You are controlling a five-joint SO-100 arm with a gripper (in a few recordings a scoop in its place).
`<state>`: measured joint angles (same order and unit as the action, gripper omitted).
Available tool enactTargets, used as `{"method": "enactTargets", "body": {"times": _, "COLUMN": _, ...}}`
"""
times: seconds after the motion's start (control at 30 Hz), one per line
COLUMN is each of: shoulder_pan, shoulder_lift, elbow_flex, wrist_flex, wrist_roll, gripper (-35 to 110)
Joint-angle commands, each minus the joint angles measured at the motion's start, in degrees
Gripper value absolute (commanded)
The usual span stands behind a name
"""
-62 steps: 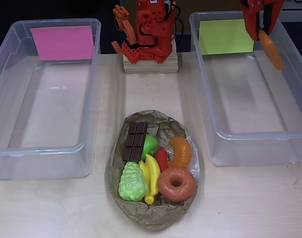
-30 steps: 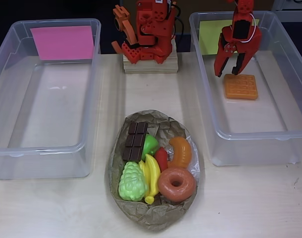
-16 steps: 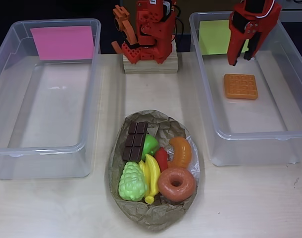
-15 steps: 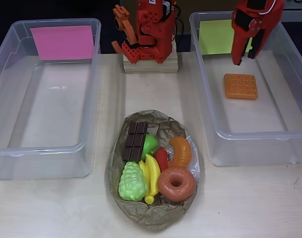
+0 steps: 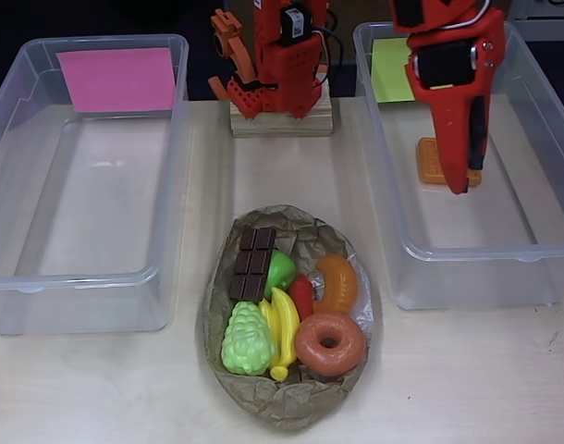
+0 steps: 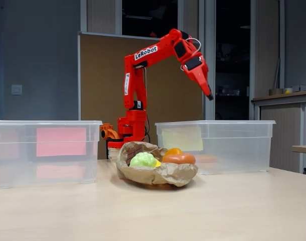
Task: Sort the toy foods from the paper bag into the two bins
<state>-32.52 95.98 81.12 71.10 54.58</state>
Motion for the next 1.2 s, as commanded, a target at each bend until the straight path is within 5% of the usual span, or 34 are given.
{"method": "enactTargets", "body": {"times": 0.0, "shoulder_pan": 6.77, "shoulder_lift": 1.23, "elbow_flex": -1.05, "wrist_flex": -6.86, "wrist_roll": -11.25, "gripper": 19}}
{"method": "enactTargets", "body": {"times": 0.13, "shoulder_pan": 13.71, "shoulder_lift": -0.35, "elbow_flex": 1.41, "wrist_flex": -11.87, "wrist_roll": -14.41, "gripper": 20}}
{"method": "enactTargets", "body": {"times": 0.37, "shoulder_pan": 20.65, "shoulder_lift": -10.99, "elbow_flex": 0.70, "wrist_flex": -4.92, "wrist_roll": -6.33, "gripper": 32}}
{"method": "enactTargets", "body": {"times": 1.17, "shoulder_pan": 28.21, "shoulder_lift": -37.88, "elbow_flex": -15.91, "wrist_flex": -2.37, "wrist_roll": -7.73, "gripper": 37}}
